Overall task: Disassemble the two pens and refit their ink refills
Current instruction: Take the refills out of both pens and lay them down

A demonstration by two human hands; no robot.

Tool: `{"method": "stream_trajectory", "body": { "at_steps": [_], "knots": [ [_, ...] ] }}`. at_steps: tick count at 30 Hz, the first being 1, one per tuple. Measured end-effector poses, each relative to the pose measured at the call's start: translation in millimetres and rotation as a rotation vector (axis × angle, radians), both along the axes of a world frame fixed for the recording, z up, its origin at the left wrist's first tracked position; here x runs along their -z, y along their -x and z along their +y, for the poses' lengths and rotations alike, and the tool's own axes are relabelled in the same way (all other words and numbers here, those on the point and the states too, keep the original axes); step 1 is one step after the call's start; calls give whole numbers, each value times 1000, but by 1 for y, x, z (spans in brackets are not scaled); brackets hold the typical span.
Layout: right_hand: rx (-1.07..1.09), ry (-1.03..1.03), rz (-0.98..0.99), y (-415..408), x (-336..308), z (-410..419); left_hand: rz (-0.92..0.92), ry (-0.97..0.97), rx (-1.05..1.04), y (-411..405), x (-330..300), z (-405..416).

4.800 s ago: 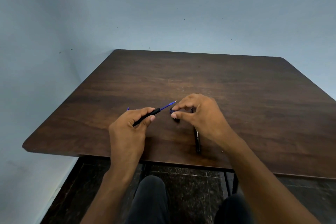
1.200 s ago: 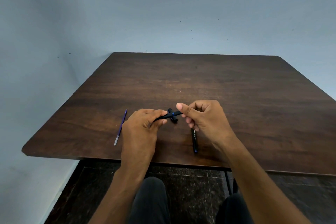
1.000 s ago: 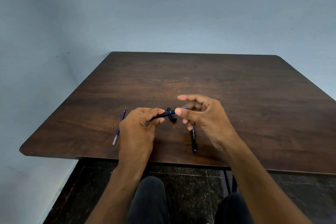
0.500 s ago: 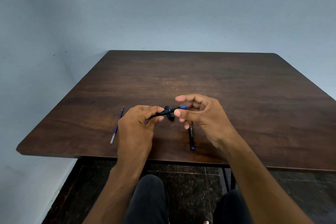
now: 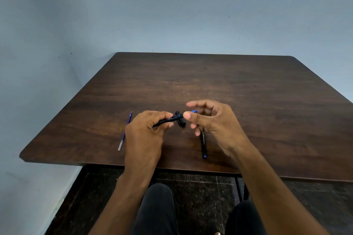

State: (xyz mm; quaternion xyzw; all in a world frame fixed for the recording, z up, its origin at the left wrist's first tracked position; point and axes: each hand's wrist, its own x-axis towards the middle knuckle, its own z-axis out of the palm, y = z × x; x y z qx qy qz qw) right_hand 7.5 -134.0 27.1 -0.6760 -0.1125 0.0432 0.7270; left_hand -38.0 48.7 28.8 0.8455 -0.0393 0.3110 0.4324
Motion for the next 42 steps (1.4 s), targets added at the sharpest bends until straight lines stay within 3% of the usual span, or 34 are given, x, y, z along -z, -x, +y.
{"method": "stream_trajectory", "body": {
  "at_steps": [2,11,16,35,38,42],
  "knots": [
    [-48,-87,34,-1,2,-2,11,3,-1,-1,1,1],
    [40,-48,16,-5,9,4,22,31,-16,-4,7,1],
    [-62,-199,66,-6,10,4,39,69,-3,-4,7,2],
    [141,-117,85,-5,5,22,32,42,-51,-2,6,1],
    [120,5,76,-4,-1,20,89,130,-67,-2,7,8],
    [272,519,15,-12,-12,25,149,155,-138,-1,5,19]
  ]
}}
